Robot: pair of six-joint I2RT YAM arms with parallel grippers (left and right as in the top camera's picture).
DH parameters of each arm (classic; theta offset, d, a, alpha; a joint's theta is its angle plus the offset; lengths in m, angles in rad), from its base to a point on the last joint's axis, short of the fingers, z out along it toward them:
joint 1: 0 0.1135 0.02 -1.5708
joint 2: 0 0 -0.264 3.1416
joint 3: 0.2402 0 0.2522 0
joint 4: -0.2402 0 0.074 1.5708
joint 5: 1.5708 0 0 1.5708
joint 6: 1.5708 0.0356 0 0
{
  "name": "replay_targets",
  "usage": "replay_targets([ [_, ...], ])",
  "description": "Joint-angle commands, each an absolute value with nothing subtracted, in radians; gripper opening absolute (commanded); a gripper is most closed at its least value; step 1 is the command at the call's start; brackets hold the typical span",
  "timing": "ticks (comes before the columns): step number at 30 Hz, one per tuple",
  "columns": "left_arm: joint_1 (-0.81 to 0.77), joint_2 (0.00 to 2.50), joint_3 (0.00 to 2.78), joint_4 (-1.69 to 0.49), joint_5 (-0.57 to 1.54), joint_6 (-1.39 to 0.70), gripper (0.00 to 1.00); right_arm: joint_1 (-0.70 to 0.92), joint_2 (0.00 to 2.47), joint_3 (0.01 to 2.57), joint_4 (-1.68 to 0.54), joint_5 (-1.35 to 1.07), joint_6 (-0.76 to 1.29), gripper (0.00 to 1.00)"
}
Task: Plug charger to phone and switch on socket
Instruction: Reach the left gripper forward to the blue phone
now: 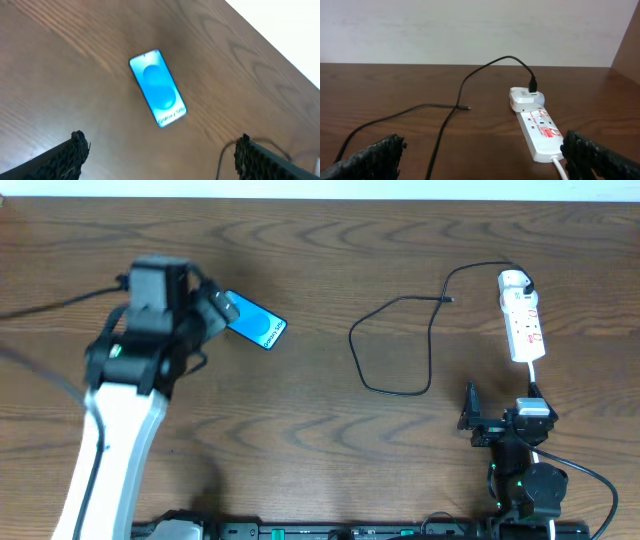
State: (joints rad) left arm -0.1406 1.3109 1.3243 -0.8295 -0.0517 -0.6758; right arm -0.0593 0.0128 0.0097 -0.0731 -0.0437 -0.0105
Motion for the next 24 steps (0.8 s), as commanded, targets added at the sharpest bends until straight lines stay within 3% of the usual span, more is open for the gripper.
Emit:
replay_targets([
  [1, -0.157, 1.455, 1.411, -0.834, -0.174, -0.762, 0.95, -0.052, 0.009, 0.006, -0.075, -0.032, -0.001, 0.99],
  [10, -0.157, 1.683, 1.436, -0.733, -0.170, -0.959, 0.94, -0.052, 0.009, 0.006, -0.075, -0.032, -0.001, 0.99],
  [24, -0.168, 1.885, 1.436, -0.594, -0.166, -1.008, 0.95, -0.052, 0.009, 0.006, -0.075, -0.032, -0.001, 0.99],
])
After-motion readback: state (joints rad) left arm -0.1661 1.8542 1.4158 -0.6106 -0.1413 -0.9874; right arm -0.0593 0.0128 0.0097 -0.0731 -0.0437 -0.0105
